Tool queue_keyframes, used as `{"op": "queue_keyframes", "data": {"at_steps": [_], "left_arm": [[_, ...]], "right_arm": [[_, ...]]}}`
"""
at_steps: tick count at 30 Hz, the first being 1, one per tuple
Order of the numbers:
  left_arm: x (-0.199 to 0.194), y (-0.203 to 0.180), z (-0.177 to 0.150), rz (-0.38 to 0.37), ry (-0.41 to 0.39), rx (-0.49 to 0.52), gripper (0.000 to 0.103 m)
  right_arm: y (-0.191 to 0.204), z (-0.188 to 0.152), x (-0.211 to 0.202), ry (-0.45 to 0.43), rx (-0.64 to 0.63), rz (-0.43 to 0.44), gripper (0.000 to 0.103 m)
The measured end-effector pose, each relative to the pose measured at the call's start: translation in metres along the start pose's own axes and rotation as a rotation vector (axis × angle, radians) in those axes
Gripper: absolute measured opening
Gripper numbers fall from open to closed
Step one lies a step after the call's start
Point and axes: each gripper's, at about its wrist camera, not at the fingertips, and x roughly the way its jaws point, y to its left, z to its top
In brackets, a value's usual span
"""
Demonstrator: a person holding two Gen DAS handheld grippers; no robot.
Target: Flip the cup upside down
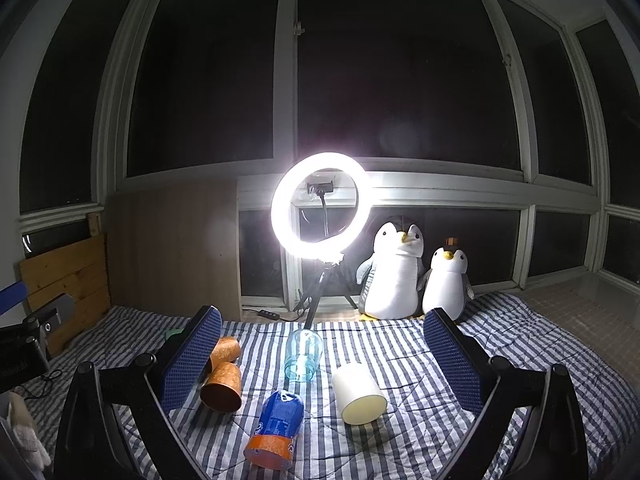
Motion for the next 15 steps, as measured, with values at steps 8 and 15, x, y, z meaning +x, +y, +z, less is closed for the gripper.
{"op": "queue_keyframes", "data": {"at_steps": [8,15], "left_arm": [[-0.0020,-0.0002,0.0007,0.000,-0.001,-0.002,0.103],[-0.0014,-0.0001,0.0021,0.002,-0.007,-0.005,0.102]], "right_arm": [[-0.0004,0.0000,-0.0031,-0.013,-0.005,-0.007,0.100],[0.0003,-0.0008,-0.0056,-0.023,-0.004,-0.011,0.100]]}}
